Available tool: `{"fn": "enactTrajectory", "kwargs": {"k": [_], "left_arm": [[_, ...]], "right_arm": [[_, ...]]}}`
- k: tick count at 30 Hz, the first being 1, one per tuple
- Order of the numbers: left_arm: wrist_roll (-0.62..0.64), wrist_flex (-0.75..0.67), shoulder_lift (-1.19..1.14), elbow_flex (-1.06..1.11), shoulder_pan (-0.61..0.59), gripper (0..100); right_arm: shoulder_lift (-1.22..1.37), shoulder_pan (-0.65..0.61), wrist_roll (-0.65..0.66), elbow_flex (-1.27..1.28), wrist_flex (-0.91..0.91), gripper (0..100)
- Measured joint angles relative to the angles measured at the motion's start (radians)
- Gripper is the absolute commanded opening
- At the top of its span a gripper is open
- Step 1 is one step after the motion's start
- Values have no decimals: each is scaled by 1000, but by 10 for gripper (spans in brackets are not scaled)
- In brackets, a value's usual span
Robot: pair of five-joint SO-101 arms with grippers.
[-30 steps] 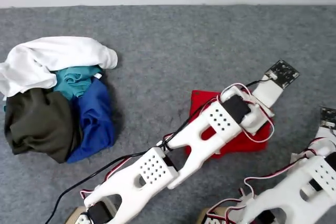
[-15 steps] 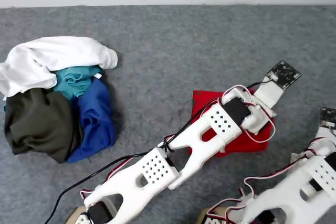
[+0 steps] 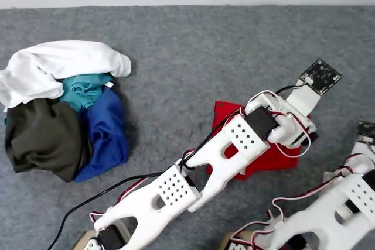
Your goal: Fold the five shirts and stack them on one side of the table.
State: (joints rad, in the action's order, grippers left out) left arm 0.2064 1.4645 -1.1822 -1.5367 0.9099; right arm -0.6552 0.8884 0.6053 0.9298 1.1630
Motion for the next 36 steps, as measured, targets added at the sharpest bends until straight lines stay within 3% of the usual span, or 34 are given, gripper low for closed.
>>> {"fn": "enactTrajectory", "kwargs": {"k": [6, 11, 16, 30, 36], "left_arm": [[0, 54, 0, -43, -57, 239], [0, 238, 0, -54, -247, 242], [0, 270, 2, 29, -405, 245], [0, 270, 94, 304, -422, 276], [35, 270, 249, 589, -410, 276]], "right_arm": [[0, 0, 0, 0, 3, 253], [0, 0, 0, 0, 3, 253], [0, 0, 0, 0, 3, 253], [0, 0, 0, 0, 3, 253], [0, 0, 0, 0, 3, 253]]}}
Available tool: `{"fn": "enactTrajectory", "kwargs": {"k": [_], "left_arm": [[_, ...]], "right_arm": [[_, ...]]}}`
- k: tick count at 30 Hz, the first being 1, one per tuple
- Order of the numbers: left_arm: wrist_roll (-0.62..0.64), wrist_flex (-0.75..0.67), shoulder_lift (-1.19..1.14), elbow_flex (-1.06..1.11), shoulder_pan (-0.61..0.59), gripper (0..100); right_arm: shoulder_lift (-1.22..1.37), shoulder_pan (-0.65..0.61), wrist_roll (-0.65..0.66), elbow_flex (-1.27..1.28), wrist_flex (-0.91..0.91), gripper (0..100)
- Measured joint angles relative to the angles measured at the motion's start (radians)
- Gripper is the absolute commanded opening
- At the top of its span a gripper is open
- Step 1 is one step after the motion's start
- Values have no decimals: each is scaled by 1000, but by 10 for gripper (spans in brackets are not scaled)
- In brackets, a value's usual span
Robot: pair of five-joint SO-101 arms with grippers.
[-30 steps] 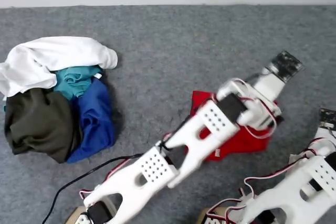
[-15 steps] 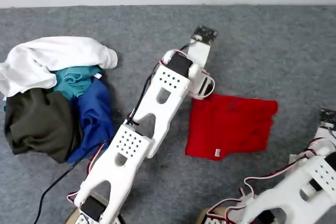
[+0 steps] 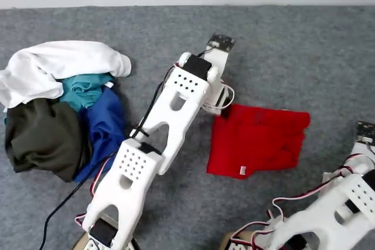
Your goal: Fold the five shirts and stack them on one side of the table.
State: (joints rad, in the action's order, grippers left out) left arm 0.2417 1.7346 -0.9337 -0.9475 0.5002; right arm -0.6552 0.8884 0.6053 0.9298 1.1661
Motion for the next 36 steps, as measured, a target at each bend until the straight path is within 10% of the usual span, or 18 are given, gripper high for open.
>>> {"fn": "enactTrajectory", "kwargs": {"k": [13, 20, 36], "left_arm": [[18, -84, 35, 241, 72, 262], [18, -133, -18, 203, 118, 6], [-15, -9, -104, -25, 57, 12]], "right_arm": [[0, 0, 0, 0, 0, 252], [0, 0, 0, 0, 0, 252], [0, 0, 0, 0, 0, 252]]}}
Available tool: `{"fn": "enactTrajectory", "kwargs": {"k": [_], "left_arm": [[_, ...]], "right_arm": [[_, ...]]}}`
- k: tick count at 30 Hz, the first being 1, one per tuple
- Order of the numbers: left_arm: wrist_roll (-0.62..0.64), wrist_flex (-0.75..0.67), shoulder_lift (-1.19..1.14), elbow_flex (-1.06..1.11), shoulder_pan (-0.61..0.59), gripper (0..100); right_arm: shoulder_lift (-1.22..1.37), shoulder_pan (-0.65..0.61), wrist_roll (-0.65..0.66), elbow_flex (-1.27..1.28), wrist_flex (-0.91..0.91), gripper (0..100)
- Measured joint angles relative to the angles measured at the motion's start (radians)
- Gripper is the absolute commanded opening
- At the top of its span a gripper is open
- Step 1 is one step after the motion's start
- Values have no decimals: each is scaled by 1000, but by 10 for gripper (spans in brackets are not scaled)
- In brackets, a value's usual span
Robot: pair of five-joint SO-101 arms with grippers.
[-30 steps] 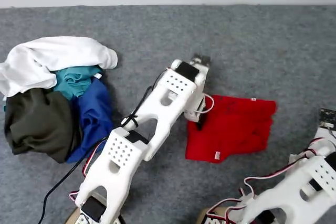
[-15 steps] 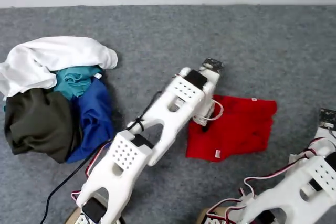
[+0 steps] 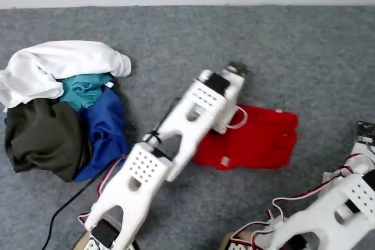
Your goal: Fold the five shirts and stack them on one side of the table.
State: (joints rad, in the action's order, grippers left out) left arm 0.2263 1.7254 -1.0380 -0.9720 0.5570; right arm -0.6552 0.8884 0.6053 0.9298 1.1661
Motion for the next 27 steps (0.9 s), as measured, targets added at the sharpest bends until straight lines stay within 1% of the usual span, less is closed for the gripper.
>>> {"fn": "enactTrajectory", "kwargs": {"k": [6, 10, 14, 18, 24, 27], "left_arm": [[-28, 9, 15, -15, -167, 12], [-77, 9, 91, 38, -230, 14], [-94, 9, 123, 132, -222, 15], [-95, 9, 129, 146, -219, 16], [-95, 9, 129, 68, -219, 17], [-97, 12, 129, 3, -218, 55]], "right_arm": [[0, 0, 0, 0, 0, 252], [0, 0, 0, 0, 0, 252], [0, 0, 0, 0, 0, 252], [0, 0, 0, 0, 0, 252], [0, 0, 0, 0, 0, 252], [0, 0, 0, 0, 0, 252]]}}
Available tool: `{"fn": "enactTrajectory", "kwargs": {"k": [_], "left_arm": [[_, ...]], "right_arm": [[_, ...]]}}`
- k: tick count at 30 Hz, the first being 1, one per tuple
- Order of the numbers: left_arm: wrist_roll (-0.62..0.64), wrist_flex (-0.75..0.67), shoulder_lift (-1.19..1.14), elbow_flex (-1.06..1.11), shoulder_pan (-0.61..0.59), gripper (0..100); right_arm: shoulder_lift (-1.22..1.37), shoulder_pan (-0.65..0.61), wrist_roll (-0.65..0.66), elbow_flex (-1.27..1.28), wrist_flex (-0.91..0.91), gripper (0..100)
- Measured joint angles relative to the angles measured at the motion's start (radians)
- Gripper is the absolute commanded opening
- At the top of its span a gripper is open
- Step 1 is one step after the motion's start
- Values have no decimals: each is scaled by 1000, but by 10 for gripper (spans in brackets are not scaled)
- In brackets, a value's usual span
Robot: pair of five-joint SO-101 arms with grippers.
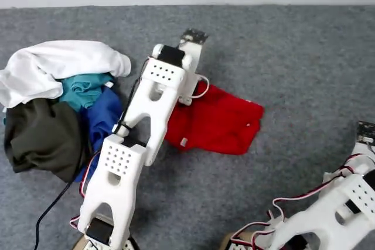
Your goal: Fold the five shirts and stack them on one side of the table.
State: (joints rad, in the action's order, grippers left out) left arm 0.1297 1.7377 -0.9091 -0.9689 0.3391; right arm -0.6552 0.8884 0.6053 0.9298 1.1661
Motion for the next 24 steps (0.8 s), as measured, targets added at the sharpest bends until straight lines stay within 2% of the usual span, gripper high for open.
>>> {"fn": "enactTrajectory", "kwargs": {"k": [4, 12, 16, 24], "left_arm": [[-15, 0, 0, -18, 17, 140], [-20, 0, 0, 5, 34, 226], [-20, 0, 0, 5, -11, 250], [-20, 0, 0, 5, -126, 315]], "right_arm": [[0, 0, 0, 0, 0, 252], [0, 0, 2, 0, 0, 252], [0, 0, 2, 0, 0, 252], [0, -123, 2, 0, 0, 252]]}}
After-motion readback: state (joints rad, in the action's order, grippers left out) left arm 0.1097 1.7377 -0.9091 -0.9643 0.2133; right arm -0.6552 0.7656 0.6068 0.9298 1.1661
